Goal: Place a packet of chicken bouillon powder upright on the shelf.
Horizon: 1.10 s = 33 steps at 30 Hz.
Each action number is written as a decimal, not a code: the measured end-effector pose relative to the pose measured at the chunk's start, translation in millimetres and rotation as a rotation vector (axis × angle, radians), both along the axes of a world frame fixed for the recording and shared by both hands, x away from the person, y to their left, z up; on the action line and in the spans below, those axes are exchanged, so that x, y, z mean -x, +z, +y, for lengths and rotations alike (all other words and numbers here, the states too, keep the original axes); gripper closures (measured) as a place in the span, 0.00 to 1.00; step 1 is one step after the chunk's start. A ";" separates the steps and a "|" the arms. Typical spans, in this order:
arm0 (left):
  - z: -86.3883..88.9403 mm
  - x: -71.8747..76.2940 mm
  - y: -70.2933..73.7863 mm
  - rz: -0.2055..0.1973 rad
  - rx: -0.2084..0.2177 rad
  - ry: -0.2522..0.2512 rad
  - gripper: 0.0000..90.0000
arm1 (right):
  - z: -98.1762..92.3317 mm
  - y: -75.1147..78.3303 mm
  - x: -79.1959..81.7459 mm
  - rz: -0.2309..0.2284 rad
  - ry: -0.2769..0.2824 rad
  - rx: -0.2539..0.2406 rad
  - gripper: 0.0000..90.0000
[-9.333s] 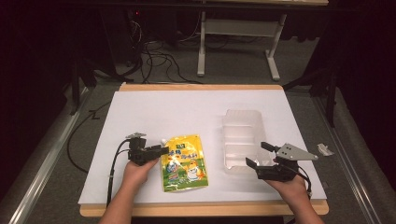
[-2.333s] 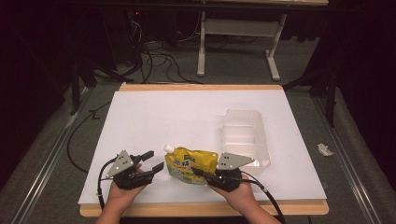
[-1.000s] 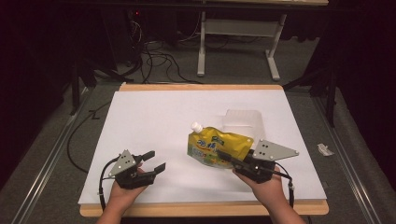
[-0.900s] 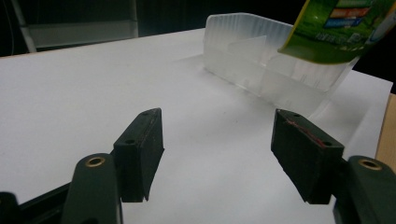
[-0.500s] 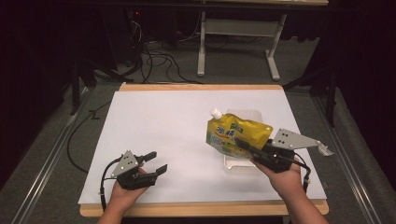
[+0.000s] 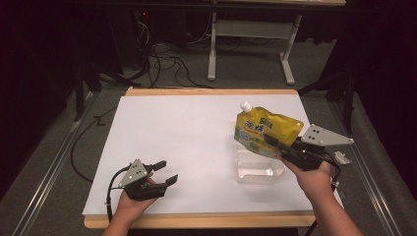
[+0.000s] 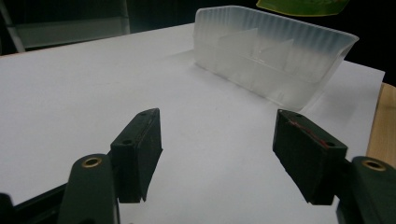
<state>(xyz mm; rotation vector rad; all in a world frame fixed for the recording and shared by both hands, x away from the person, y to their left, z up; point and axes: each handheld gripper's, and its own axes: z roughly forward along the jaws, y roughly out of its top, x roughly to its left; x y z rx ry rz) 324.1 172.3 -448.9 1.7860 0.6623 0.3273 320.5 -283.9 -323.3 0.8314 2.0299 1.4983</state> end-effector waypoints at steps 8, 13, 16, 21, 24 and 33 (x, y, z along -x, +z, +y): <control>-0.3 -0.2 -0.1 0.003 0.000 -0.005 0.37 | -15.8 -4.2 -19.4 0.032 -0.028 -0.008 0.95; -0.9 -0.3 -0.5 0.003 -0.002 -0.004 0.37 | -19.7 -9.8 -33.5 0.056 -0.032 -0.006 0.95; -1.1 -0.3 -0.6 0.003 -0.001 -0.005 0.37 | -20.2 -14.6 -42.8 0.073 -0.019 -0.003 0.95; -0.5 -0.4 -0.4 0.002 -0.002 -0.007 0.36 | -19.4 -21.2 -55.0 0.118 0.000 -0.007 0.95; -0.2 -0.3 -0.2 0.001 -0.001 -0.004 0.36 | -17.3 -23.9 -60.5 0.126 0.000 -0.002 0.95; 0.1 -0.4 -0.5 0.001 0.002 -0.004 0.36 | -14.9 -30.6 -70.5 0.143 -0.005 0.014 0.95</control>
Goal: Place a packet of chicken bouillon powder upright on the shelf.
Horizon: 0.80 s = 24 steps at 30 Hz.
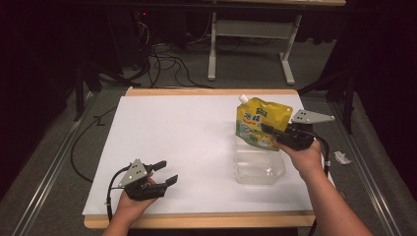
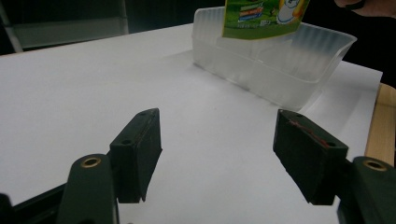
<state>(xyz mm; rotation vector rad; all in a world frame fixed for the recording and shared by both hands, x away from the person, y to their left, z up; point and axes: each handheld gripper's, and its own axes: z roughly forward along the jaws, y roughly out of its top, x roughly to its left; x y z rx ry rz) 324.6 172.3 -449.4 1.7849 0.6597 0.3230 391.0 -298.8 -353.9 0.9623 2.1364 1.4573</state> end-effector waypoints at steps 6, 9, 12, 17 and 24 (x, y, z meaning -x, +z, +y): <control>-0.1 -0.3 -0.2 0.002 -0.003 -0.003 0.36 | 1.9 -2.7 -3.0 0.006 0.000 0.016 0.95; -0.1 -0.3 -0.3 0.002 -0.003 -0.003 0.36 | 3.8 -4.3 -4.0 0.018 0.000 0.026 0.95; 0.3 -0.3 -0.3 0.001 -0.002 -0.001 0.36 | 4.4 -6.4 -6.2 0.020 -0.003 0.029 0.95; -0.1 -0.7 -1.0 0.005 -0.003 -0.001 0.36 | 3.6 -9.3 -8.3 0.026 -0.007 0.024 0.95; -0.2 -0.7 -1.7 0.008 -0.006 -0.005 0.36 | 1.9 -14.5 -7.5 0.034 -0.032 0.011 0.95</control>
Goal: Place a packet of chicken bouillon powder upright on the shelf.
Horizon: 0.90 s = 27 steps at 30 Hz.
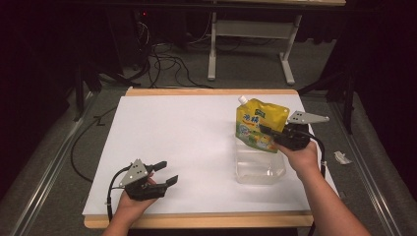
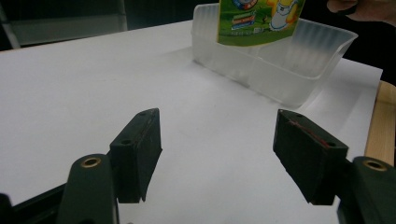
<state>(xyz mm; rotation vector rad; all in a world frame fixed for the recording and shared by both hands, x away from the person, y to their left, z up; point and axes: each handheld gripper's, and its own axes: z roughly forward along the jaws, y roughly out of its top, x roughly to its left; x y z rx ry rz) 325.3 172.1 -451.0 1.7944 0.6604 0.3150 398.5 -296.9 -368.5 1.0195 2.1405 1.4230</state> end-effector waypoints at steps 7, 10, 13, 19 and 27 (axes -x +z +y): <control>0.7 0.1 0.3 -0.001 0.003 0.002 0.36 | 2.6 -4.7 -1.8 0.014 -0.013 0.014 0.94; 0.5 0.1 0.1 -0.001 0.000 0.001 0.36 | 3.4 -7.4 -2.7 0.013 -0.015 0.020 0.94; 0.6 0.3 0.2 -0.001 0.001 0.001 0.36 | 3.5 -9.5 -2.9 0.022 -0.021 0.015 0.94; 1.1 0.2 0.5 -0.001 0.002 0.001 0.36 | 4.2 -19.0 -1.8 0.034 -0.040 0.018 0.93; 0.4 0.3 0.3 -0.001 0.001 0.000 0.36 | -2.3 -27.2 0.7 0.037 -0.057 -0.006 0.92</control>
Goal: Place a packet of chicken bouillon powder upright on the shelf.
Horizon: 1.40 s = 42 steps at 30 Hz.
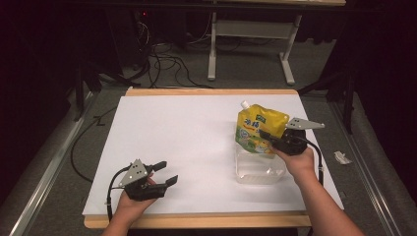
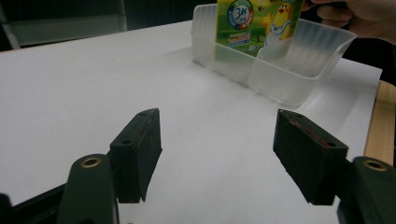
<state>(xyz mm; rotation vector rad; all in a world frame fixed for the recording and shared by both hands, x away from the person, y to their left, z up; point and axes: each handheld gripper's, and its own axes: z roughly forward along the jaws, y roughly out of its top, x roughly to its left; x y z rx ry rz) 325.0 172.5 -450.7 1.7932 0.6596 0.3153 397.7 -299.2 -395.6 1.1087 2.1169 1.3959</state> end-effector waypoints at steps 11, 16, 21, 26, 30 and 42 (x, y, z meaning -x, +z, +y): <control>-1.1 -0.2 -0.5 0.003 -0.009 -0.007 0.36 | -5.3 -7.2 2.1 -0.009 -0.004 -0.016 0.89; -1.0 -0.2 -0.4 0.003 -0.009 -0.007 0.36 | -6.0 -6.5 1.6 0.004 -0.017 -0.024 0.80; -1.1 -0.2 -0.4 0.003 -0.009 -0.008 0.36 | -7.8 -5.4 0.5 0.008 -0.019 -0.031 0.69; -1.3 0.0 -0.3 0.003 -0.010 -0.009 0.36 | -9.2 -0.9 -0.6 0.009 -0.026 -0.046 0.56; -1.4 0.1 -0.2 0.002 -0.009 -0.009 0.36 | -10.9 0.9 -1.6 0.014 -0.042 -0.060 0.47; -1.9 0.0 -0.4 0.005 -0.008 -0.009 0.36 | -14.7 2.9 0.7 0.004 -0.072 -0.057 0.26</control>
